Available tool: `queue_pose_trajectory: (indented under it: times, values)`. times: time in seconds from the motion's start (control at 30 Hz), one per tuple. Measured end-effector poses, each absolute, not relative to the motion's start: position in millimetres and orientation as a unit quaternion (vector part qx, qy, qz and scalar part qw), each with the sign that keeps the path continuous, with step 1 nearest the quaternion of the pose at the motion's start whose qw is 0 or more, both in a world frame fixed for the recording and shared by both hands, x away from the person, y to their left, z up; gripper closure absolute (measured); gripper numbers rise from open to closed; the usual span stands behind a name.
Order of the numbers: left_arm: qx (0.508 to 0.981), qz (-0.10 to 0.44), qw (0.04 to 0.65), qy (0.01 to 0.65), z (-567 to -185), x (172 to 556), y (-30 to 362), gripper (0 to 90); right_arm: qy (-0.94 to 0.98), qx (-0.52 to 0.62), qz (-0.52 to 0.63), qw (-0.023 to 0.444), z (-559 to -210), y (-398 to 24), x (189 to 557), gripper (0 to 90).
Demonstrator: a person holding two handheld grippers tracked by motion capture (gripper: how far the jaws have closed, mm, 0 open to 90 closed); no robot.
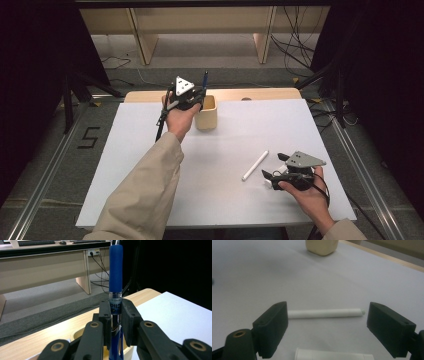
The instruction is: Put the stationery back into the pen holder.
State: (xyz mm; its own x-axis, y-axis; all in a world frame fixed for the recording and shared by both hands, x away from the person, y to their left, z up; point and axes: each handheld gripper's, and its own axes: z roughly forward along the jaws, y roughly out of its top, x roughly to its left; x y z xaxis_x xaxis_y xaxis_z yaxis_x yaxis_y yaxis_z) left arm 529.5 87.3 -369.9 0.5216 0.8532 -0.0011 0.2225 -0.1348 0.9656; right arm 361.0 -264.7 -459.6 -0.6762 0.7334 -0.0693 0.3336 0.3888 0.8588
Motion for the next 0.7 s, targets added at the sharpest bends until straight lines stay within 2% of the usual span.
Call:
queue_pose_trajectory:
  times: [0.7]
  values:
    - [0.684, 0.313, 0.534, 0.387, -372.3, 544.2, 88.9, 79.4, 0.802, 0.331, 0.442, 0.226, -459.6, -264.9, 361.1, 18.0]
